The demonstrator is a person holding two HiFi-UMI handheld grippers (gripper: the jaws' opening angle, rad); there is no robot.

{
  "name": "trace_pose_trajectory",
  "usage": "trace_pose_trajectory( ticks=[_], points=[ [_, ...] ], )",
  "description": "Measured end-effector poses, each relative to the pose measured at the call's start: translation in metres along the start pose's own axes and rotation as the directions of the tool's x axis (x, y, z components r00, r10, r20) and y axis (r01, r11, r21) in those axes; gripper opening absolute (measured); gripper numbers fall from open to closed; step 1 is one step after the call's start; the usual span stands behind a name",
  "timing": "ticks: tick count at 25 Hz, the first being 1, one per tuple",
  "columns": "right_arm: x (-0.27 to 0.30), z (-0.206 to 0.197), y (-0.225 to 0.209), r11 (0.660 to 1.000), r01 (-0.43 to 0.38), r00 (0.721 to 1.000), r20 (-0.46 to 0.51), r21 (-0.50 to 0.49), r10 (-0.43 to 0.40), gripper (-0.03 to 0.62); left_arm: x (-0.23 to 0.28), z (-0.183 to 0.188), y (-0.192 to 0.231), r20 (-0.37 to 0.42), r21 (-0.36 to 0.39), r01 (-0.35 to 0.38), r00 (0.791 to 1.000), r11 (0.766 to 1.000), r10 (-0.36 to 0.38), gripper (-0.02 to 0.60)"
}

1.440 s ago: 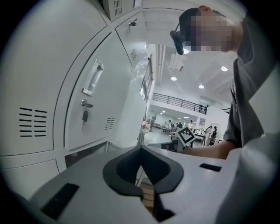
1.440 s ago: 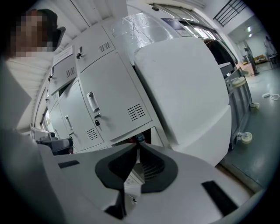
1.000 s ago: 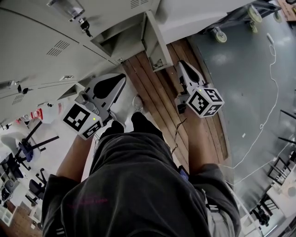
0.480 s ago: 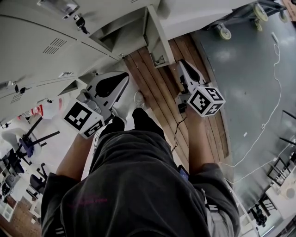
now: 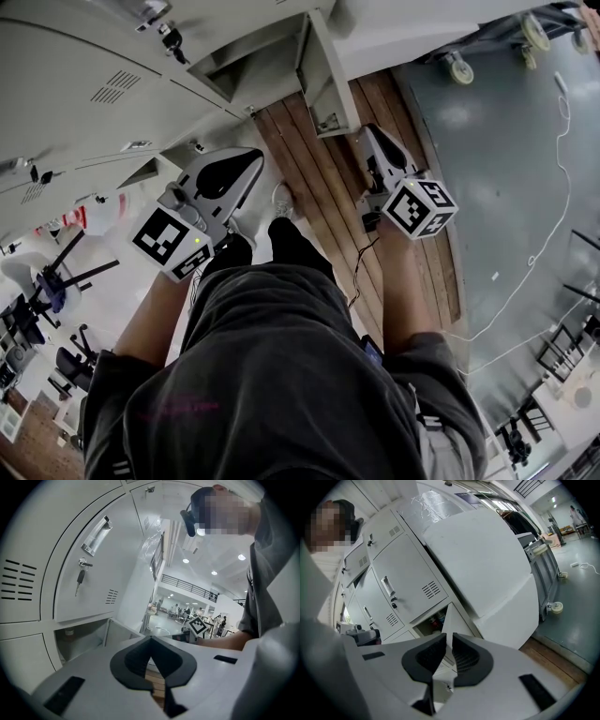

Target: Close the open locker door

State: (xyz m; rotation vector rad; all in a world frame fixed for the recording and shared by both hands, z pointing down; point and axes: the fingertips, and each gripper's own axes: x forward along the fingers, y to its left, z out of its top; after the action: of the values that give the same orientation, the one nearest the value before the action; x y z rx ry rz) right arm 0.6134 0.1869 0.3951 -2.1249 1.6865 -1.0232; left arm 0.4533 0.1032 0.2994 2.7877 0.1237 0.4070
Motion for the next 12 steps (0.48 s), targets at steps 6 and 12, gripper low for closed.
trace_pose_trajectory(
  ticks=[6, 12],
  points=[
    [0.008, -0.01, 0.015, 1.0, -0.014, 1.0, -0.021, -0.016, 0.013, 0.037, -0.015, -0.005, 0.01, 0.012, -0.015, -0.016, 1.0, 1.0, 0.016, 0.008],
    [0.017, -0.018, 0.034, 0.999, -0.025, 0.999, -0.042, -0.032, 0.024, 0.037, -0.036, -0.007, 0.021, 0.03, -0.03, -0.043, 0.999, 0.999, 0.044, 0.008]
  ],
)
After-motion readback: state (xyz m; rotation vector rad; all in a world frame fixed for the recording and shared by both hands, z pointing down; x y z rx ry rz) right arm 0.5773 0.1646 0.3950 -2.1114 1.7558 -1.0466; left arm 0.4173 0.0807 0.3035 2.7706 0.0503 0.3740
